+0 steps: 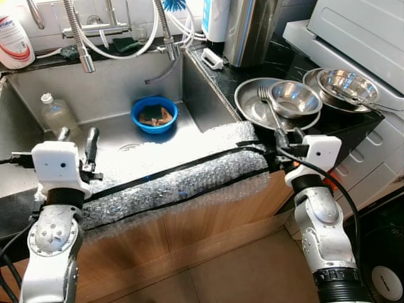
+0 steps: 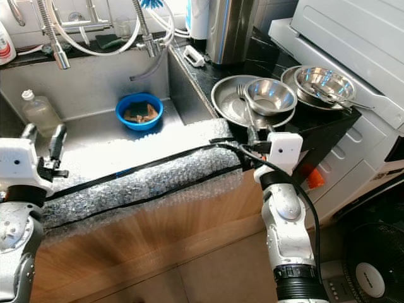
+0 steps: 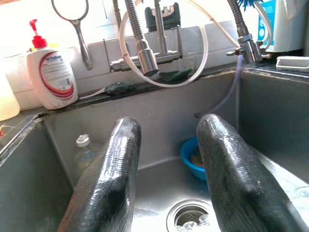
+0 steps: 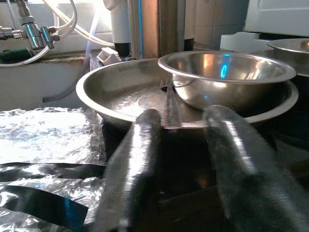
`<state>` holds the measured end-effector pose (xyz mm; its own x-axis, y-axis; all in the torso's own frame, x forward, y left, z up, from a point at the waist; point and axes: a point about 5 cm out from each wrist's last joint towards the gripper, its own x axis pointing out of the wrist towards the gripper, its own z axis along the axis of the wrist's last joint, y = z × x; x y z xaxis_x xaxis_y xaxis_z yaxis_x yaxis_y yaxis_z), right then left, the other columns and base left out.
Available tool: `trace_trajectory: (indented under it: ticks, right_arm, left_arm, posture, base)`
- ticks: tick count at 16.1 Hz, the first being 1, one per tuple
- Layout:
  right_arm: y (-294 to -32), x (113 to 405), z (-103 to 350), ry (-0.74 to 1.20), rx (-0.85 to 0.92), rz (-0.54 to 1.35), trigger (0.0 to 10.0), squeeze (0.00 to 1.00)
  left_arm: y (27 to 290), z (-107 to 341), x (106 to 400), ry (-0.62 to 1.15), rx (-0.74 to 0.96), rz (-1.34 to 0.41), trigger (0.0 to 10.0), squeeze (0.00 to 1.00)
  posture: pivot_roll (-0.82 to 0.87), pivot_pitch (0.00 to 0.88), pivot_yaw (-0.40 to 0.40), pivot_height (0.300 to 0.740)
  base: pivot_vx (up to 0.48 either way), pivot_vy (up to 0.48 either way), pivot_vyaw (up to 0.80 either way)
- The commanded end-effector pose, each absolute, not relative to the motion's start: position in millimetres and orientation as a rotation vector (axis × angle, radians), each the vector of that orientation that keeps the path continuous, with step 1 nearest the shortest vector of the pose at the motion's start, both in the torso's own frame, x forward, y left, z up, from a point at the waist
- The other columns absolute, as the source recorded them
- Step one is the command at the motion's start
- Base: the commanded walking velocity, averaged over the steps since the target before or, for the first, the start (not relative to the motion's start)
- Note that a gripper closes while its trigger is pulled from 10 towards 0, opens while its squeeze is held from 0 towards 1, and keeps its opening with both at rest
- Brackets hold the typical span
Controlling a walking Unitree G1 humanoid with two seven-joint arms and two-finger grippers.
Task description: Kitchen organization
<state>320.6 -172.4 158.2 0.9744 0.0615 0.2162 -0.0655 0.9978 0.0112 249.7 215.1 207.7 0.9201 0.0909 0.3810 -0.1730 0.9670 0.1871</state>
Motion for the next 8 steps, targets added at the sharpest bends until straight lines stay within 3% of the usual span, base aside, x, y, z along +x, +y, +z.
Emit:
trace_trajectory:
  ticks: [1, 8]
  right_arm:
    - [-175.0, 322.1, 160.3, -0.226, 0.018, 0.057, 0.0, 0.0]
    - [-171.6, 322.5, 160.2, -0.228, 0.025, 0.075, 0.0, 0.0]
  left_arm:
    - [214.2, 207.8, 249.8, -0.385, 0.223, 0.135, 10.0, 0.0]
    - [214.8, 207.8, 250.1, -0.385, 0.225, 0.142, 10.0, 0.0]
  posture:
    - [0.07, 0.143, -0.068, 0.74]
    - [0.07, 0.142, -0.069, 0.74]
  base:
    - [0.0, 0.0, 0.0]
    - [0.0, 0.0, 0.0]
